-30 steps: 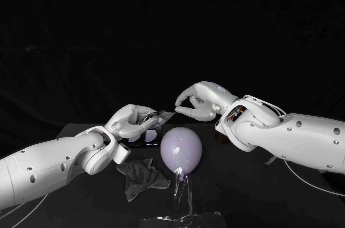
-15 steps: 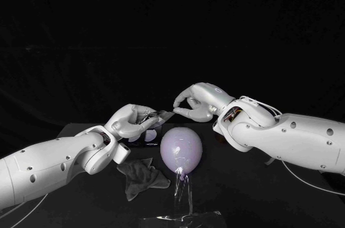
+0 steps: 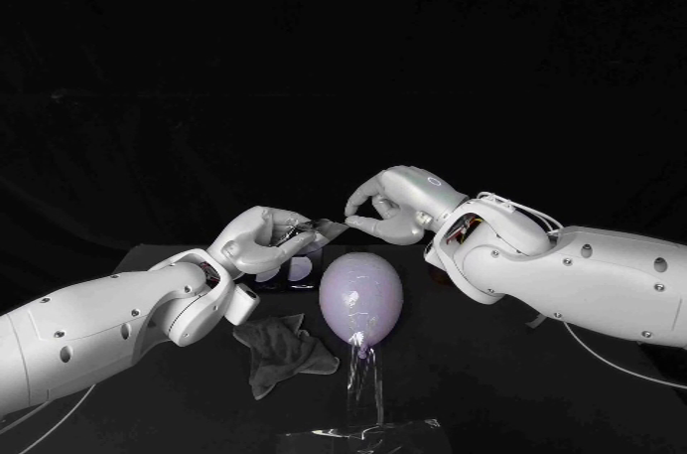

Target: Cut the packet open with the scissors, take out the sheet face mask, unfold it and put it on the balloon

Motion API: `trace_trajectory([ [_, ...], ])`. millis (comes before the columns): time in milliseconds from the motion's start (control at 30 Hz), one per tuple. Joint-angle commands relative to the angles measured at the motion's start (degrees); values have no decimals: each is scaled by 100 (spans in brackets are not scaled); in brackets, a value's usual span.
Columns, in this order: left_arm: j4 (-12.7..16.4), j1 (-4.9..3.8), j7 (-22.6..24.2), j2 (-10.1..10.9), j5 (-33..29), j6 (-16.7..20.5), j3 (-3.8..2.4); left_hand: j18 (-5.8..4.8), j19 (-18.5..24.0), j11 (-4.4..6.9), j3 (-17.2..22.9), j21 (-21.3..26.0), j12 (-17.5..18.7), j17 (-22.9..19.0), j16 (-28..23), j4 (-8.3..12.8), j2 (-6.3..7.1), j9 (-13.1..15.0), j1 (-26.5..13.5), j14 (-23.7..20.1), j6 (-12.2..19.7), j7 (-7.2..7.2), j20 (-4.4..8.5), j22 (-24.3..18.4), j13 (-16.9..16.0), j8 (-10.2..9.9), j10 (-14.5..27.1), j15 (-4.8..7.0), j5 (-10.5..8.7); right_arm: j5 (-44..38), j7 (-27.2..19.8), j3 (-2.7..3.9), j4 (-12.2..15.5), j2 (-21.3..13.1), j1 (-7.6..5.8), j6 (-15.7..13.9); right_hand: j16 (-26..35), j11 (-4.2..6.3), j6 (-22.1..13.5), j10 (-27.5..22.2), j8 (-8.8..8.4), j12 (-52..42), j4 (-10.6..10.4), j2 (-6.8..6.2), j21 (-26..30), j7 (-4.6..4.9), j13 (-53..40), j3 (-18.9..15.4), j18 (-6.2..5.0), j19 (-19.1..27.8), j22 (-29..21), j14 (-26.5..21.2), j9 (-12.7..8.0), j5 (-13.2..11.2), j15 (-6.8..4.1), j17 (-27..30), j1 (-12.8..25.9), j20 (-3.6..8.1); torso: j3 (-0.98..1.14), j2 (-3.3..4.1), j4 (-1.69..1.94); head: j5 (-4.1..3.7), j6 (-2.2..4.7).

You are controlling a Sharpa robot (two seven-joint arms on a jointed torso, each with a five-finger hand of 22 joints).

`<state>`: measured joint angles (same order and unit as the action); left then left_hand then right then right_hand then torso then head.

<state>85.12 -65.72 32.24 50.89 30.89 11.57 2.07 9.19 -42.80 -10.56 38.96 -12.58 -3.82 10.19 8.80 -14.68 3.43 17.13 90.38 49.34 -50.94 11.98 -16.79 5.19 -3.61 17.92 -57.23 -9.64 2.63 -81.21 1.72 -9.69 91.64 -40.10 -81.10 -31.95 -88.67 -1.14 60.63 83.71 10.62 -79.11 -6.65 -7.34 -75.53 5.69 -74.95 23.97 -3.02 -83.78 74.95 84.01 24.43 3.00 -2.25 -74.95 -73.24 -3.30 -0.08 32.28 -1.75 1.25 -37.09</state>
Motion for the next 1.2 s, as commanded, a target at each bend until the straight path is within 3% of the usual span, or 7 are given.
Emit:
trace_trajectory([
  [33,9,-16,102,-10,-2,12,-11,-30,-41,0,-2,-29,25,-5,-25,33,-8,9,-45,36,-14,5,13,-8,5,33,-17,1,11,-143,-6,-1,26,-2,3,121,-25,15,33,140,31,-42,0,-19,-40,-7,-622,-45,41,-195,1161,511,7,-24,-53,-1032,-58,2,1,2,-2,-2,0],
  [667,21,-18,90,-18,-3,4,-11,-32,-43,1,-2,-28,27,-6,-28,40,-11,13,-46,36,-10,5,13,-10,5,35,-15,2,11,-261,-124,-5,105,40,3,191,-25,-10,-15,90,13,30,-15,-126,1,23,-578,-135,34,-176,1150,508,-4,-24,-36,-1030,-47,-6,0,0,5,-4,-9],
  [1200,26,-21,83,-34,4,16,-11,-32,-43,1,-2,-28,27,-6,-28,40,-11,13,-46,36,-10,5,13,-10,5,35,-15,2,11,-363,-180,-14,120,125,3,467,-25,-30,-48,53,-1,82,-62,-192,34,45,-548,-209,28,-159,1140,508,-14,-24,-18,-1033,-9,-19,-3,0,2,-8,-40],
])
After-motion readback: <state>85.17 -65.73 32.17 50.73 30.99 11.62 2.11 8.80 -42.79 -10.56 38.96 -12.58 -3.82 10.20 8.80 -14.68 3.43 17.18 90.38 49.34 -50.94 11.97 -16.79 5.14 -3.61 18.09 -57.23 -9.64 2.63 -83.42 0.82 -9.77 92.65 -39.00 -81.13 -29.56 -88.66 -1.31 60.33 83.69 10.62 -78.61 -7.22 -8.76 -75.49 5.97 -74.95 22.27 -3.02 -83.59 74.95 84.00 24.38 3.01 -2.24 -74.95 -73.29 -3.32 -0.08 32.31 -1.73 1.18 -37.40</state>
